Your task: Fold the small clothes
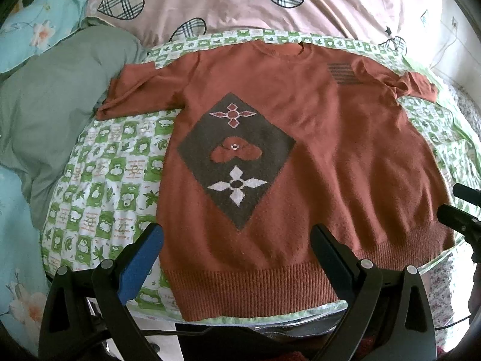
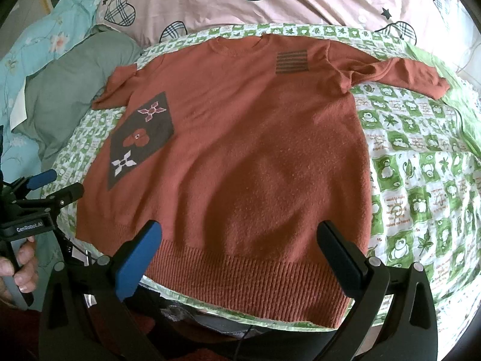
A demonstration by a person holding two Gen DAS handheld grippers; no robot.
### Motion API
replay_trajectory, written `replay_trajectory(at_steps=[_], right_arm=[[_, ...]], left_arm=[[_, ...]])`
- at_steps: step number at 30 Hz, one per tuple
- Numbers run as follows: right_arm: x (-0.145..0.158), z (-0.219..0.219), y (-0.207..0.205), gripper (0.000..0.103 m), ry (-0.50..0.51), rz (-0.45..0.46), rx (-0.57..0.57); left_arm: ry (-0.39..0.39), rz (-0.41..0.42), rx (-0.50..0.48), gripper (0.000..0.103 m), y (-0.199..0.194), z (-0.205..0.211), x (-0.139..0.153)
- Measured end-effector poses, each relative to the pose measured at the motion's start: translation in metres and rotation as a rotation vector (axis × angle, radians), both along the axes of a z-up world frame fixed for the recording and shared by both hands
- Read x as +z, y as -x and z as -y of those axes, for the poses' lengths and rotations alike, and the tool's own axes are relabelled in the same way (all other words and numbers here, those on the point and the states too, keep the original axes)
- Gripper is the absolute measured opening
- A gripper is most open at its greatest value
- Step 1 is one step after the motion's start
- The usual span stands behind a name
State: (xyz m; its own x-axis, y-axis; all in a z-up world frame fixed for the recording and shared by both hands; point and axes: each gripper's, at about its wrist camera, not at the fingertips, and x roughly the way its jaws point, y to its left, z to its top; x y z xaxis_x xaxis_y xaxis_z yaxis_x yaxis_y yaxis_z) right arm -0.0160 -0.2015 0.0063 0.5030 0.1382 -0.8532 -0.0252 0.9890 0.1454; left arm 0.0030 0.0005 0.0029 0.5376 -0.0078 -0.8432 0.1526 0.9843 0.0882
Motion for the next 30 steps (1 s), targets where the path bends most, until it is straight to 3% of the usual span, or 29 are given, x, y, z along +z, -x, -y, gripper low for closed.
replay_trajectory(at_steps=[10, 13, 16, 22, 30], right_arm=[[-0.006, 0.013, -0.008, 0.103, -0.048, 0.039, -0.028], [-0.008, 0.021, -0.013, 0.103, -0.107, 0.063, -0.047], [-0.008, 0.032, -0.019, 0.103, -0.095, 0.116, -0.059], [-0.007, 0.065, -0.037, 0.103, -0.142, 0.059, -0.132], [0.002, 0.131, -0.07, 0.102, -0.236, 0.111, -0.245]], left_arm=[[0.057, -0.057, -0.006, 0.098, -0.01, 0.001, -0.011], [0.045, -0.069, -0.004, 0.098, -0.017, 0.001, -0.017], [0.029, -0.075, -0.002, 0.098, -0.025, 0.002, -0.021], [0.031, -0.099, 0.006, 0.098, -0.041, 0.002, -0.028], [0.045, -0.113, 0.003, 0.098, -0.059, 0.009, -0.035]])
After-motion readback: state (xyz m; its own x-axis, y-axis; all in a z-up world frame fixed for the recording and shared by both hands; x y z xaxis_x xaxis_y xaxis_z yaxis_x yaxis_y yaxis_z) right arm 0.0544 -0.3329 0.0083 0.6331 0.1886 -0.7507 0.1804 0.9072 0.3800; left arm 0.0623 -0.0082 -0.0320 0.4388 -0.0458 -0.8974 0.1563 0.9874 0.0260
